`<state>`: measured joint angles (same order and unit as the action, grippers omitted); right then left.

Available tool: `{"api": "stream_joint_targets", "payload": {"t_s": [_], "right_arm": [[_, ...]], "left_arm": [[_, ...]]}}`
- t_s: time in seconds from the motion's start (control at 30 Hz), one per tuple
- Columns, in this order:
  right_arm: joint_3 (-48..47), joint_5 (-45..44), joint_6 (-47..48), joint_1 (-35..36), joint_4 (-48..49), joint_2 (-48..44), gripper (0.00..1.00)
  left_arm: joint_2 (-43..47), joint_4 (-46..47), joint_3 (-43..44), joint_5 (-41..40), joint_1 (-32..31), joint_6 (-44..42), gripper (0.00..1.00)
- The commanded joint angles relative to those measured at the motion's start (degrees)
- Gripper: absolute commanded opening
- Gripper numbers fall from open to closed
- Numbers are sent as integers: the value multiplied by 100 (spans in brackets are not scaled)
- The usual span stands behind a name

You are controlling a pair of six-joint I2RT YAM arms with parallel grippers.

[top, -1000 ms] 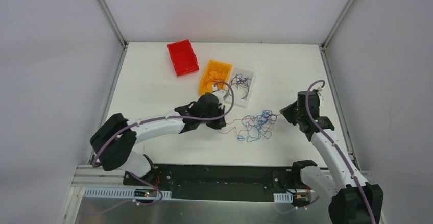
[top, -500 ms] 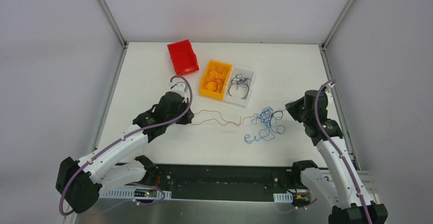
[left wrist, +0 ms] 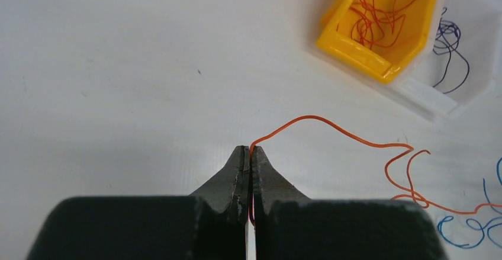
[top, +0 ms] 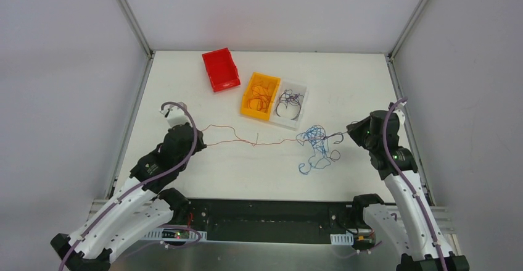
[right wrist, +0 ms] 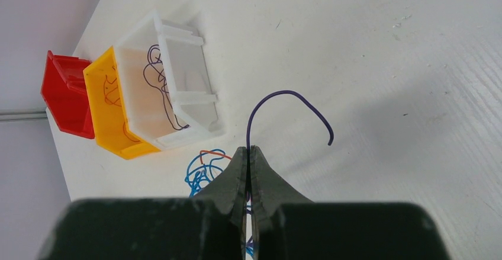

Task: Untangle the cables

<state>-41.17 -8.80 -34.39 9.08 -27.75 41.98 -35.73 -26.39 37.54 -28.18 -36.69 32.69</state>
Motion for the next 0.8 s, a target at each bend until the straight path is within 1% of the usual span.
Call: {"api": "stream_joint_targets", "payload": {"t_s": [0.0, 0.07, 0.17, 0.2, 0.23, 0.27, 0.3, 0.33, 0.37, 0.43, 0.47, 0.57, 0.77], "right_arm": [[-234, 132, 179, -26, 115, -116, 0], [-201, 330, 248, -30, 224, -144, 0], [-158, 1113, 424, -30, 537, -156, 0], [-144, 1408, 448, -25, 670, -157, 0], [-140, 1747, 483, -20, 825, -143, 0], [-149, 2090, 515, -9, 955, -108, 0], [-165, 2329, 508, 7, 1061, -77, 0], [-204, 2561, 507, 60, 1141, -22, 0], [-252, 2703, 535, 121, 1203, 43, 0], [-445, 2836, 627, 309, 1220, 158, 0], [-521, 2871, 679, 424, 1236, 215, 0], [-767, 2941, 814, 812, 1280, 363, 0], [-1441, 3084, 1028, 1582, 1262, 809, 0]], "left_arm": [[303, -221, -15, -817, 30, 115, 0], [300, -217, 6, -804, 30, 57, 0], [232, -138, 59, -562, 30, -90, 0], [173, -65, 92, -343, 30, -247, 4], [124, 19, 129, -67, 30, -438, 12], [66, 86, 187, 191, 30, -601, 24], [12, 136, 240, 426, 30, -703, 42], [-41, 173, 288, 590, 30, -770, 57], [-94, 209, 333, 750, 30, -828, 67], [-176, 321, 385, 1095, 30, -988, 76], [-206, 415, 399, 1299, 30, -1087, 79], [-325, 745, 426, 1850, 30, -1326, 82], [-693, 1577, 518, 3052, 30, -1415, 81]]}}
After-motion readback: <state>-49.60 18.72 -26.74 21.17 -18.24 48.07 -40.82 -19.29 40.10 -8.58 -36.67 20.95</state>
